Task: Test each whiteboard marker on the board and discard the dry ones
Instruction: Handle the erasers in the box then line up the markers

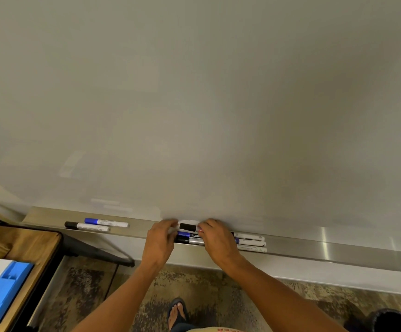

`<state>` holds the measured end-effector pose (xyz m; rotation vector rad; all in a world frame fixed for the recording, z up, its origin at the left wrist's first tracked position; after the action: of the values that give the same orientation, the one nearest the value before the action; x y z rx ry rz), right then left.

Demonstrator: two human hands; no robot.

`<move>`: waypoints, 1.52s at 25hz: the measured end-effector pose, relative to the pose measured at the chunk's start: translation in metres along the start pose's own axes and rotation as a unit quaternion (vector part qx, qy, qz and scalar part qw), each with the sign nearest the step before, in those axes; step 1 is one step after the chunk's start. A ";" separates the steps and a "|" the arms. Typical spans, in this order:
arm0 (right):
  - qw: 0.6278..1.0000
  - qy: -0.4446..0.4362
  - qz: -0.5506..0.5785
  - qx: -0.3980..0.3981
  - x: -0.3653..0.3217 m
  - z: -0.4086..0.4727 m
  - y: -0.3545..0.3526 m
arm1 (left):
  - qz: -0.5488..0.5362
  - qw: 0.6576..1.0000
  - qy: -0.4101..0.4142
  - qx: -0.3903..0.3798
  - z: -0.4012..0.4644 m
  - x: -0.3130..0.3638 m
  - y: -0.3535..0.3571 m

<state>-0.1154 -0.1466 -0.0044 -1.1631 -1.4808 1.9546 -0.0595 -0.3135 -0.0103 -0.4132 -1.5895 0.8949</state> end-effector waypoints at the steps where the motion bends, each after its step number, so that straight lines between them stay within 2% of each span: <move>1: 1.000 0.006 -0.003 0.002 -0.001 0.000 0.001 | -0.011 1.000 -0.006 -0.005 -0.001 -0.001 0.000; 6: 1.000 0.017 -0.017 -0.001 -0.009 0.002 0.014 | -0.034 0.999 -0.014 -0.025 0.002 -0.003 0.004; 20: 0.999 0.033 -0.002 -0.010 -0.011 -0.015 0.029 | -0.012 0.999 -0.017 -0.030 0.008 -0.009 0.013; 30: 0.997 0.069 0.017 0.021 -0.020 -0.017 0.021 | -0.053 0.999 0.008 0.000 0.010 -0.010 0.010; 38: 0.999 -0.003 0.038 0.031 -0.043 -0.007 0.012 | -0.054 0.998 0.024 -0.004 0.014 -0.012 0.008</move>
<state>-0.0840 -0.1786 -0.0005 -1.2044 -1.3880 2.0405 -0.0713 -0.3217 -0.0242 -0.3484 -1.5578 0.7911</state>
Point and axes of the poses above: each hand's wrist, its own z-axis towards the middle knuckle, its own y-axis out of the palm, x = y × z, the point moved 7 cm from there along z, towards the middle knuckle
